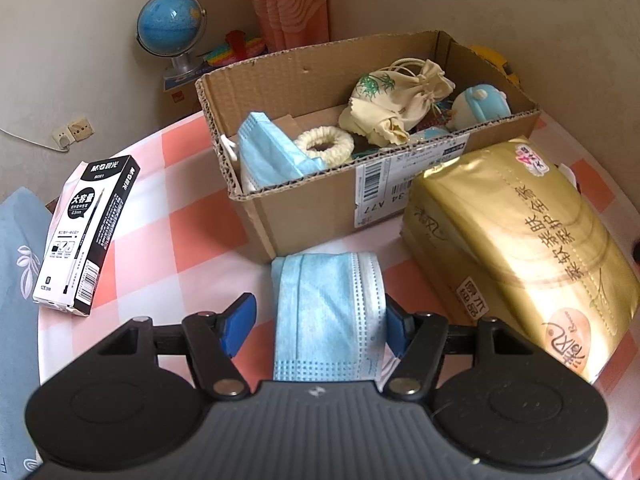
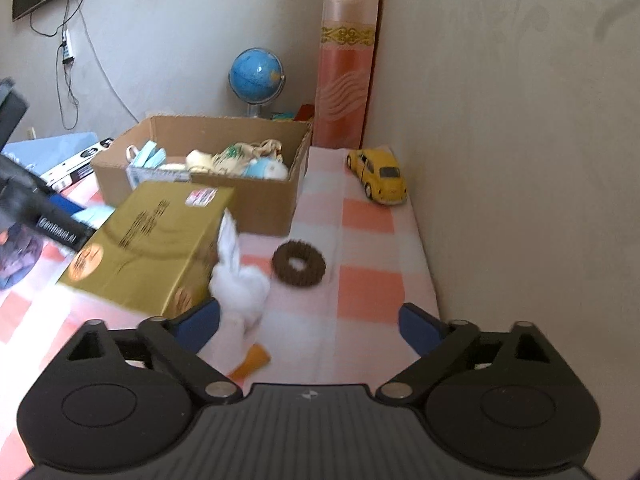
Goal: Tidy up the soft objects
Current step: 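Lift the blue mask with the left gripper while the right gripper grasps the brown ring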
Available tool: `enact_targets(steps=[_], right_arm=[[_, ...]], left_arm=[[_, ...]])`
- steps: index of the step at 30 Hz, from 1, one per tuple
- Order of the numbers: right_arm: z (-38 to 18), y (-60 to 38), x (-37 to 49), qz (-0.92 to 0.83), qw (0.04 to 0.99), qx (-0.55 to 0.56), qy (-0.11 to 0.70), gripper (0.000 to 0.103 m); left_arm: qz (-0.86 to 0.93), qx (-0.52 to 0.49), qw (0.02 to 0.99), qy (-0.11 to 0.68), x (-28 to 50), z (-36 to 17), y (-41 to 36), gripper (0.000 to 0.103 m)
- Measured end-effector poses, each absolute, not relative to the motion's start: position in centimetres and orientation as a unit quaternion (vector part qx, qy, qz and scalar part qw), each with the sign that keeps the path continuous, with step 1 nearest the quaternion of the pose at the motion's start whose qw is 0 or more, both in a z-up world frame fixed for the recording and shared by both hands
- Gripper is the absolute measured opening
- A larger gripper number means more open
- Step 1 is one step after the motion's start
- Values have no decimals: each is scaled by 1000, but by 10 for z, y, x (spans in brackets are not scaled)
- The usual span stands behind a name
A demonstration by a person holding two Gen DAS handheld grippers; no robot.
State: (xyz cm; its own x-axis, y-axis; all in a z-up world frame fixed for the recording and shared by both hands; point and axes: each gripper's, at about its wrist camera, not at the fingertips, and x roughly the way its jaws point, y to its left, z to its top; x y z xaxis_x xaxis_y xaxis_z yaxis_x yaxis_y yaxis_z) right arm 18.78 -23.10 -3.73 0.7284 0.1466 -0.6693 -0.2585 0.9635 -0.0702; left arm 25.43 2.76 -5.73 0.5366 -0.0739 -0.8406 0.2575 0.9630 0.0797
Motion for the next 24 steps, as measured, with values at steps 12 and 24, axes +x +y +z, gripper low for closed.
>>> enact_targets(steps=[12,24], right_arm=[[-54,-227,242,124,919,-62,368,68],[-75,-229,265,110,912,-61,390,65]], left_arm=[[-101,88,872,471,256,-59,29,66],[-104,81,871,473,257,-60,32,66]])
